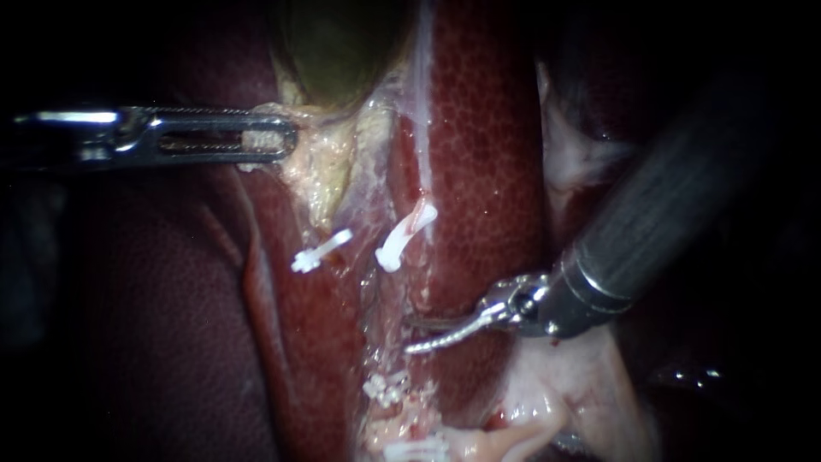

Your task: Go back from the cut right tube

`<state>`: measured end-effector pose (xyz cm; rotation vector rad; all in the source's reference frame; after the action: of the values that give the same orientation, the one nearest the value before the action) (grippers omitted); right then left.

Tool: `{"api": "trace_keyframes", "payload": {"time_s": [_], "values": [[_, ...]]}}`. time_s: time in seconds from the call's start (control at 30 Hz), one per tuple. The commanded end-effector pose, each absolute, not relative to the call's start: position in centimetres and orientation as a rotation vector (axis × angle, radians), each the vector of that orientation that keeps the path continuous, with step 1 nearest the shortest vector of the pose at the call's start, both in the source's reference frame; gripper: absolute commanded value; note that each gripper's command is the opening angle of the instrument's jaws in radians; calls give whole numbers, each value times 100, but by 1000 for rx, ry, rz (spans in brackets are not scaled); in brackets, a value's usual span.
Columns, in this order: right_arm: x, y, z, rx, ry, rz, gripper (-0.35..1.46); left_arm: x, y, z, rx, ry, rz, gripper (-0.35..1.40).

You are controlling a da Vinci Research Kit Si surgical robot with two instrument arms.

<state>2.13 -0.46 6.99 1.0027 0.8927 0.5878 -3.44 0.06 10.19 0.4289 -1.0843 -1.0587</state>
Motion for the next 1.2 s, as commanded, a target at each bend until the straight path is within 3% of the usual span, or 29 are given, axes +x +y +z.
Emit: {"api": "trace_keyframes", "payload": {"time_s": [0.03,0.23,0.5,0.87,1.2], "values": [[210,-45,696,962,927,552,143,-344,6,1019,429,-1084,-1058,-35],[193,-35,677,773,1041,380,143,-343,5,1019,429,-1084,-1058,-35],[167,-2,629,594,1099,252,143,-343,5,1019,430,-1084,-1058,-35],[140,29,567,450,1095,273,143,-345,5,1021,428,-1085,-1058,-35],[138,31,566,449,1094,278,143,-359,-9,1044,417,-1075,-1041,-35]]}}
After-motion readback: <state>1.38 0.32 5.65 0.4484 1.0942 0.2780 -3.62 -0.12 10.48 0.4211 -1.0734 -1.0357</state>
